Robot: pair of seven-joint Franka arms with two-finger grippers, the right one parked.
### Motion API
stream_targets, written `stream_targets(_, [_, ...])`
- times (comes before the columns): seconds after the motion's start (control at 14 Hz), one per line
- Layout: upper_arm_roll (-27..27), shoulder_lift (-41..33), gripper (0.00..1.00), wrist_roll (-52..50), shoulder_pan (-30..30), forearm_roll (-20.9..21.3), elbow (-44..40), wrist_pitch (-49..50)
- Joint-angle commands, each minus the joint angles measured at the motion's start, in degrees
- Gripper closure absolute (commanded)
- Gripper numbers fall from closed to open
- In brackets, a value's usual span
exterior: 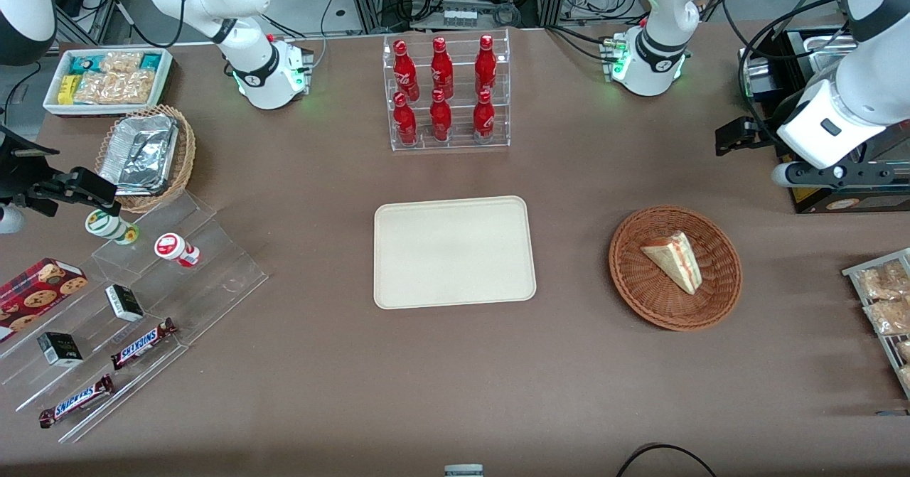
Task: Place sandwich from basket to tray
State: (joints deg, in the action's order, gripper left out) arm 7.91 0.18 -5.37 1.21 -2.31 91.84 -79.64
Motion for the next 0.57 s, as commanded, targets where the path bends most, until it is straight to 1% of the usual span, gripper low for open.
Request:
stream_targets(0.0, [0.4, -0.1, 0.00, 0.7, 0.6, 0.5, -0.4, 0.5])
stream_targets(0.21, [0.4, 0.2, 0.00, 0.8, 0.8, 0.8, -0.2, 0.3])
stream_targets(0.5, [0.3, 1.1, 0.00, 1.0, 0.8, 1.0, 3.0, -3.9])
